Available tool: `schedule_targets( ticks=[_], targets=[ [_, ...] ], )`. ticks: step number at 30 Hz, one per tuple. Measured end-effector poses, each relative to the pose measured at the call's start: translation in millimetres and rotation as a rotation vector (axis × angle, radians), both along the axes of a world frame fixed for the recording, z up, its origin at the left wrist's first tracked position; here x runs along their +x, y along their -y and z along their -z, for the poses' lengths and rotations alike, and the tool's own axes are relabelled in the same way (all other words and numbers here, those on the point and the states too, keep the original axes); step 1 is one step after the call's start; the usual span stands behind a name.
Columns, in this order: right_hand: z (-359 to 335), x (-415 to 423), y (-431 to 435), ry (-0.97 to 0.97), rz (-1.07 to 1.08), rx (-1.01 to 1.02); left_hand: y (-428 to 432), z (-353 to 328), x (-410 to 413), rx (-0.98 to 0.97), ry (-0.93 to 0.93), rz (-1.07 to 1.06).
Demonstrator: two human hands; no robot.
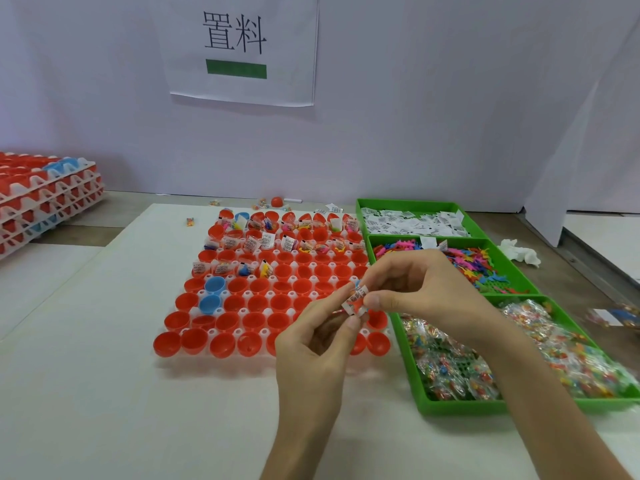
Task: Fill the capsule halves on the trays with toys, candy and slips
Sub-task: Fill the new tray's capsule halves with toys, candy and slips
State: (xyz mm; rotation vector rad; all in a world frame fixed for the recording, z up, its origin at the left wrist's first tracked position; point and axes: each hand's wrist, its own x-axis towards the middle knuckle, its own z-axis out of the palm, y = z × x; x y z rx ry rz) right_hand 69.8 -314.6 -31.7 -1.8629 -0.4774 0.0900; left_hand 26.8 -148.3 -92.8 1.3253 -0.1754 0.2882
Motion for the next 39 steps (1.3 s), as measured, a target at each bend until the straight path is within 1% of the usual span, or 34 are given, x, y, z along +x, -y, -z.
schedule_targets(
  ticks=[3,5,12,18,22,27,30,32,37,39],
  targets=[
    [-1,-1,0,-0.019,-0.038,-0.003,1,-1,-1,-0.069,-0.003,-0.04],
    [-1,-1,-1,-0.012,-0.05,-0.009,0,0,0,-0.071,-0.011,-0.068],
    [-2,-2,3,0.016,-0.059,-0.078,-1,0,0,0.013,0.016,-0.063],
    [2,1,4,0.09,-0.056,-0.213,0,3,0,0.115,0.047,-0.107],
    [3,1,6,0.126,-0.052,-0.234,2,3,-3,0.142,0.074,-0.094],
    [2,0,3,0.172,-0.036,-0.176,0,1,-2,0.042,0.059,-0.074],
    [7,0,-8,0.208,-0.011,-0.091,-3,1,1,-0.036,0.024,-0.119],
    [11,-1,-17,0.219,0.019,-0.072,-4,2,3,-0.085,-0.005,-0.148],
    [3,0,-38,0.362,0.061,-0.22,-6,1,3,-0.204,-0.055,-0.209],
    [-5,4,-44,0.359,0.048,-0.275,-7,1,3,-0.241,-0.078,-0.236]
  ],
)
